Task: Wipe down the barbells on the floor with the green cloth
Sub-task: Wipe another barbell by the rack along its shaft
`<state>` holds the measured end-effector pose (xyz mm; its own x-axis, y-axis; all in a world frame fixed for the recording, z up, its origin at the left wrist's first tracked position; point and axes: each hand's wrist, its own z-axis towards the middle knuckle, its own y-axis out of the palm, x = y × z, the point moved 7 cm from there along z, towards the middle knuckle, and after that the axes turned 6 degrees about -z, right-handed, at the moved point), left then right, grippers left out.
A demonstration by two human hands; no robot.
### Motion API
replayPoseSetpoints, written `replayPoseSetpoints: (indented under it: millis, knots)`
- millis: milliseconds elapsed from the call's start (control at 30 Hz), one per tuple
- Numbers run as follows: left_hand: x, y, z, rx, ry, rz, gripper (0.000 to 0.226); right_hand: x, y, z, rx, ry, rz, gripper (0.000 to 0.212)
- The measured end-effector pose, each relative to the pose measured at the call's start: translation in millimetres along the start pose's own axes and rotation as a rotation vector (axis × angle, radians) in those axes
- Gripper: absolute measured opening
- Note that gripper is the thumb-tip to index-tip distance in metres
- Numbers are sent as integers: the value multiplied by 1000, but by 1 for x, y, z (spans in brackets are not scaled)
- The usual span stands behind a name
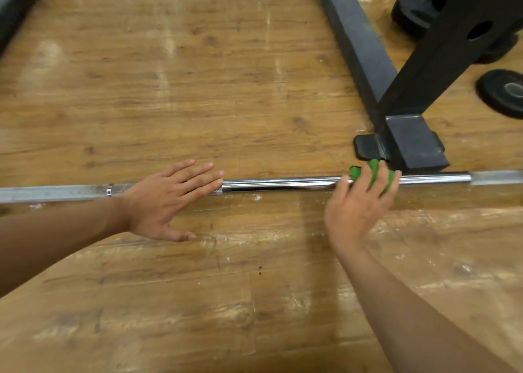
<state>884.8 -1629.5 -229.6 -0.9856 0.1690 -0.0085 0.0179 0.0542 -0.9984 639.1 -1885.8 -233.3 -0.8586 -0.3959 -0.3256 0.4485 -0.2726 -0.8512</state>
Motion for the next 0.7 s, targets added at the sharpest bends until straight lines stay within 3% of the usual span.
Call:
replayPoseSetpoints:
  millis: [167,267,367,567,700]
  knots:
    - [-1,0,2,-25,-25,9,106,-106,12,-69,-180,-250,73,54]
    - [-3,-2,2,-40,-37,21,106,-161,13,-92,-294,-518,121,60]
    - [-3,-1,0,-47,-67,15,105,-160,10,-84,-315,-735,101,54]
    - [-2,6,-3,-75,-149,-31,102,-25,5,-4,-126,-356,15,44]
    - [-2,7,-5,-98,-182,-51,101,-36,6,-4,-89,-148,29,37]
